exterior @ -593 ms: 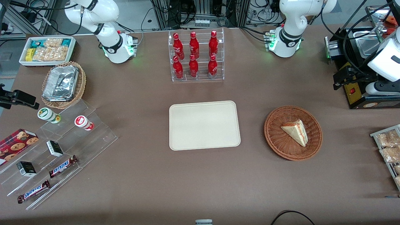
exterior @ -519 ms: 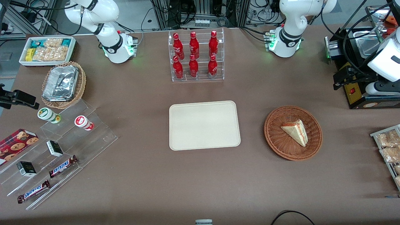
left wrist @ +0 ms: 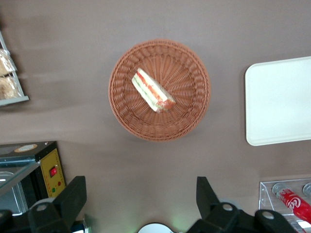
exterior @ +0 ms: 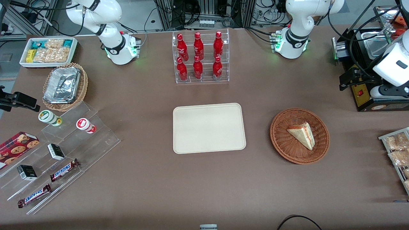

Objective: Place sandwich from basket to tray
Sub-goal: 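Move the left gripper over the sandwich in the wicker basket, then lower the open left gripper around the wrapped sandwich and close it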

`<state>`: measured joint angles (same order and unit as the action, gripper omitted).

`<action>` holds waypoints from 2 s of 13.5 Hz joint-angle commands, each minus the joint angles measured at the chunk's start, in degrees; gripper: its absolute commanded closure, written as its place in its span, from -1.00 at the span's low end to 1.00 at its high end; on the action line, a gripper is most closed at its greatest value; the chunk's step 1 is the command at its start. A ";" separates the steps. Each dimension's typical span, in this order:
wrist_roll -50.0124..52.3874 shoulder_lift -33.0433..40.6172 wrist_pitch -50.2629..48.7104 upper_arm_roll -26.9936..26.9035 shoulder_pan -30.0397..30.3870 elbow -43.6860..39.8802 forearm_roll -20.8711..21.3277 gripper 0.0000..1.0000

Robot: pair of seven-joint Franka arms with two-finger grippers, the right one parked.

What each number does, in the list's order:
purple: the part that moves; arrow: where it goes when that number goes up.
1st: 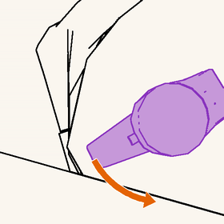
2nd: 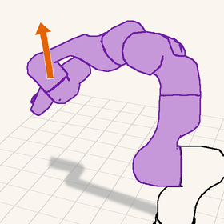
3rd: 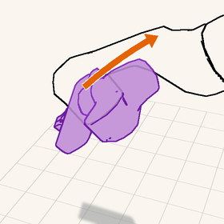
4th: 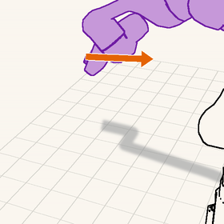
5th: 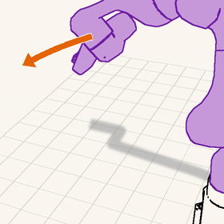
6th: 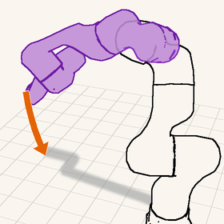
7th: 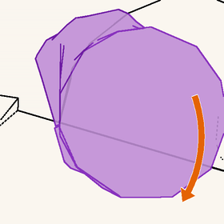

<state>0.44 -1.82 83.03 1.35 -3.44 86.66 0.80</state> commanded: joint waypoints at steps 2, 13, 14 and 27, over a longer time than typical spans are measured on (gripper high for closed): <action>0.96 0.77 8.34 -0.12 1.14 9.29 -0.89 -1.00; 38.04 3.50 47.29 0.31 1.24 40.07 -0.45 -1.00; 39.36 2.19 48.09 0.32 1.07 40.08 -0.45 -1.00; 39.81 -9.07 61.54 1.55 0.80 44.64 -0.36 -1.00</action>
<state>39.17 -9.98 142.49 2.76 -2.53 130.33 0.62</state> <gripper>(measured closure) 0.000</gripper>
